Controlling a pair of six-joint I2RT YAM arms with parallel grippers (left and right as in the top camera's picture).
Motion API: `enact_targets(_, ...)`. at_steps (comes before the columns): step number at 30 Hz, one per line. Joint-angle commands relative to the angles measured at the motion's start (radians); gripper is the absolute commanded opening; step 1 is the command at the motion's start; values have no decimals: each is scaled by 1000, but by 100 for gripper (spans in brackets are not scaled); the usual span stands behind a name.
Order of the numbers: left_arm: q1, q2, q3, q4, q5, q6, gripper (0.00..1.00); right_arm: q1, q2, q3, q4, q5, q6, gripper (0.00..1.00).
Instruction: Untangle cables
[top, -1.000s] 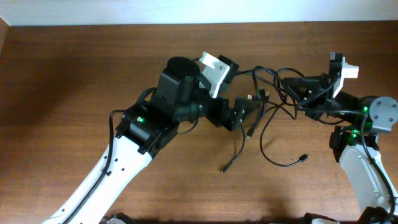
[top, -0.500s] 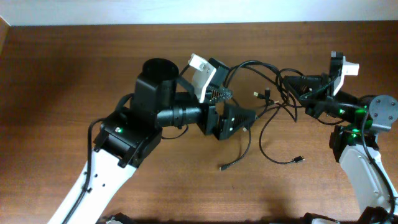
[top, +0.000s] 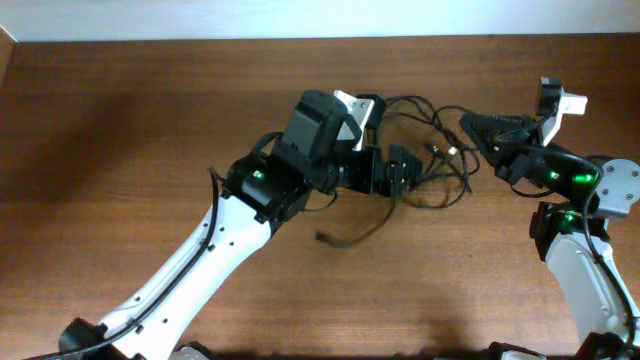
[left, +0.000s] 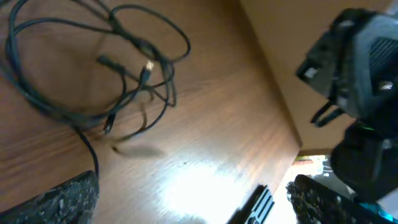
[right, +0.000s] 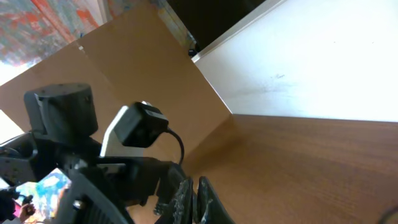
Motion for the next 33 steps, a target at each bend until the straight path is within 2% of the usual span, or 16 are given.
enact_targets(1, 3, 2, 14, 2, -57, -16, 99, -6, -3, 0, -137, -23, -146, 10)
enact_targets(2, 3, 2, 14, 0, -67, -16, 99, -5, -3, 0, -225, -13, -233, 20)
enact_targets(4, 3, 2, 14, 0, -66, -16, 99, -5, -3, 0, -411, 58, -370, 50)
enact_targets(6, 3, 2, 14, -3, -66, -15, 99, -3, -3, 0, -587, 198, -488, 63)
enact_targets(7, 3, 2, 14, -7, -66, -15, 99, -3, -3, 1, -633, 249, -510, 66)
enact_targets(11, 3, 2, 14, -23, -76, 5, 99, 11, -3, 55, -721, 311, -564, 68)
enact_targets(13, 3, 2, 14, -23, -91, 5, 99, 36, -3, 118, -834, 365, -640, 70)
enact_targets(17, 3, 2, 14, -39, -104, 26, 99, 129, 29, 364, -1292, 622, -921, 72)
enact_targets(18, 3, 2, 14, -47, -120, 26, 99, 161, 66, 478, -1450, 731, -1015, 72)
enact_targets(22, 3, 2, 14, -52, -130, 26, 99, 194, 219, 735, -1730, 928, -1251, 75)
enact_targets(25, 3, 2, 14, -60, -129, 26, 99, 192, 345, 851, -1820, 995, -1384, 79)
enact_targets(28, 3, 2, 14, -80, -130, 26, 99, 193, 465, 903, -1836, 993, -1497, 80)
enact_targets(33, 3, 3, 14, -118, -154, 27, 99, 201, 634, 904, -1791, 971, -1556, 80)
